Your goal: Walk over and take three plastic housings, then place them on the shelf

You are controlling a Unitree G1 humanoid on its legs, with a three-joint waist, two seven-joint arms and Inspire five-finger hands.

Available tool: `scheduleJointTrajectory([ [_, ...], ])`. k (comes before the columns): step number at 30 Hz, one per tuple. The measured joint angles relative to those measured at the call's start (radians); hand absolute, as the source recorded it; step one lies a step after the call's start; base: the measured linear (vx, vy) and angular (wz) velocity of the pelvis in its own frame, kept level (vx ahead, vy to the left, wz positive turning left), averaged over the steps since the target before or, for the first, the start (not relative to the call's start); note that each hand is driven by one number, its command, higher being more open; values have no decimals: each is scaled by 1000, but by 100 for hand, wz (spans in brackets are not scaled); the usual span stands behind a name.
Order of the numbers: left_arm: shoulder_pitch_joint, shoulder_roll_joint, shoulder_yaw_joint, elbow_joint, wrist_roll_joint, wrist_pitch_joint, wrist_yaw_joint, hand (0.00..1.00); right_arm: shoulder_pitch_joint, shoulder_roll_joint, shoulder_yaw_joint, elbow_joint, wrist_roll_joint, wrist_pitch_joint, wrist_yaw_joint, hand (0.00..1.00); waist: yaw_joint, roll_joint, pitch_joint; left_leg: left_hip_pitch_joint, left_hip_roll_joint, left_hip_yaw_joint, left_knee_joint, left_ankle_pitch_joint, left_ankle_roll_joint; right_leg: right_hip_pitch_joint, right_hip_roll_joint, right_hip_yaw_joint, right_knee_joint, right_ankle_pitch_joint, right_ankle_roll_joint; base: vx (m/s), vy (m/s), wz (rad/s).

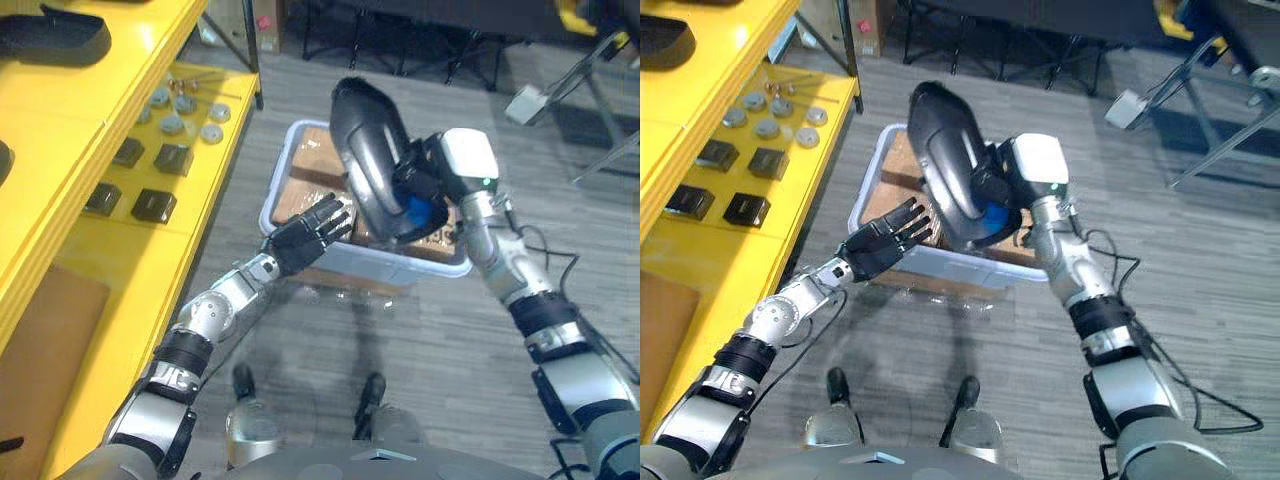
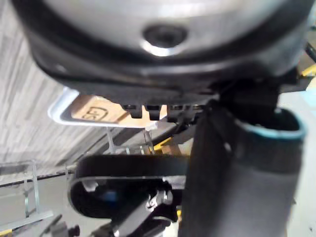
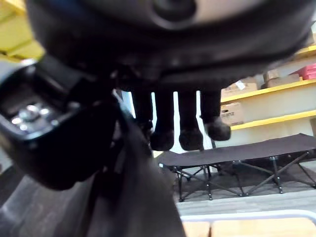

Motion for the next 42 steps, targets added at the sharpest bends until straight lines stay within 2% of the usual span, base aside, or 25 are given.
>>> scheduleJointTrajectory([
  [4, -4, -53, -75, -25, 4, -31, 37, 100, 22, 46, 67, -39, 0, -31, 1, 0, -3, 3, -30, 17, 1, 7, -1, -5, -6, 18, 4, 2, -16, 3, 1, 4, 0, -4],
  [10, -3, -64, -118, -29, 12, -63, 108, 100, 23, 54, 102, -57, 1, -39, 1, 0, -2, 8, -47, 34, 1, 15, -7, -7, -8, 25, 5, 10, -16, 4, 1, 6, 4, -4],
  [11, -3, -64, -133, -29, 16, -74, 124, 0, 24, 54, 106, -57, 2, -39, 1, 0, -2, 9, -47, 36, 1, 15, -7, -7, -8, 27, 5, 10, -16, 4, 1, 0, 0, 0],
  [18, -3, -68, -208, -34, 47, -130, 242, 0, 67, 51, 113, -57, 19, -35, 1, 0, -1, 17, -75, 52, -1, 14, -7, -11, -12, 53, 8, 7, -37, 8, 4, 0, 0, 0],
  [25, 13, -124, -229, -55, 50, -266, 387, 0, 98, 65, 113, -83, 70, -15, -21, 0, -5, 30, -90, 66, 0, 17, -8, -15, -13, 63, 8, 9, -38, 7, 4, 1, 1, 0],
  [30, 72, -155, -229, -55, 53, -331, 396, 0, 156, 101, 99, -100, 85, -4, -36, 0, -3, 30, -109, 67, 0, 17, -8, -15, -13, 64, 9, 8, -38, 7, 4, 0, 0, 0],
  [36, 93, -160, -228, -55, 53, -339, 397, 0, 201, 127, 79, -115, 91, -4, -40, 0, -4, 29, -111, 77, 0, 18, -9, -14, -13, 72, 8, 8, -39, 7, 4, 0, 0, 0],
  [38, 98, -163, -224, -55, 56, -360, 393, 0, 220, 139, 69, -137, 92, -2, -53, 0, -5, 29, -111, 83, 0, 21, -9, -15, -14, 75, 8, 11, -39, 7, 5, 3, 10, -4],
  [39, 98, -164, -222, -55, 57, -363, 392, 0, 220, 143, 68, -137, 93, 1, -57, 100, -5, 28, -111, 83, 0, 22, -9, -15, -14, 75, 8, 11, -39, 7, 5, 0, 11, -4],
  [42, 103, -180, -204, -55, 97, -382, 392, 0, 239, 153, 67, -146, 125, 2, -84, 100, -6, 28, -111, 84, 1, 23, -10, -16, -14, 74, 8, 11, -44, 6, 4, 0, 0, 0],
])
